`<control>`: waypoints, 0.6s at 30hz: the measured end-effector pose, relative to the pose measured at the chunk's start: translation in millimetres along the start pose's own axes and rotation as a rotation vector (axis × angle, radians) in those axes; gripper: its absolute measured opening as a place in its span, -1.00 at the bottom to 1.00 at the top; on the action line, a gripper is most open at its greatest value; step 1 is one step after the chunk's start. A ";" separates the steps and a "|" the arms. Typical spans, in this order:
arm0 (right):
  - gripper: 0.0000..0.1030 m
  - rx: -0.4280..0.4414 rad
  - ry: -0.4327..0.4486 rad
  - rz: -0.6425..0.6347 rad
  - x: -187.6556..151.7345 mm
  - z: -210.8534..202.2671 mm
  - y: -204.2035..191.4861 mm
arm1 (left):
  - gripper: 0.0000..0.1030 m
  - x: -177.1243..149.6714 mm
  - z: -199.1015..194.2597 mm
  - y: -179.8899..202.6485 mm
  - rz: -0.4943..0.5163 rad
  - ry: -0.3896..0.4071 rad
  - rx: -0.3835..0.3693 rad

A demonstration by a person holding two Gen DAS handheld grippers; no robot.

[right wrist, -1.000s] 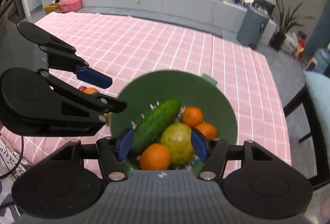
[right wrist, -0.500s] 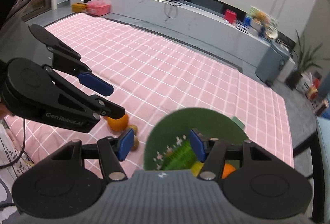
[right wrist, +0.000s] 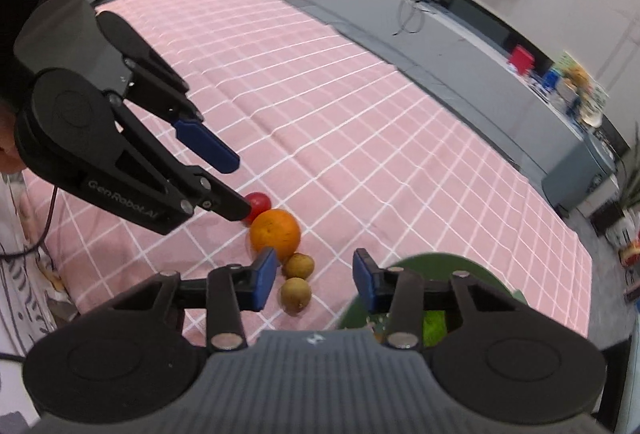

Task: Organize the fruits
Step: 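Grasp an orange with the right gripper while the left gripper grasps the red tomato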

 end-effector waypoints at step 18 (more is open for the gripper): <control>-0.07 0.059 -0.087 -0.237 4.4 65.3 -37.3 | -0.14 -26.3 44.6 -32.7 0.059 -0.095 0.038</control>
Point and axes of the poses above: each gripper's, at about its wrist camera, not at the fingertips, and z roughly the way its jaws point, y to its right, x to its top, the point moved 10 cm from there along z, roughly the way its jaws point, and after that the axes turned 4 degrees about -y, right-handed, at the moved point
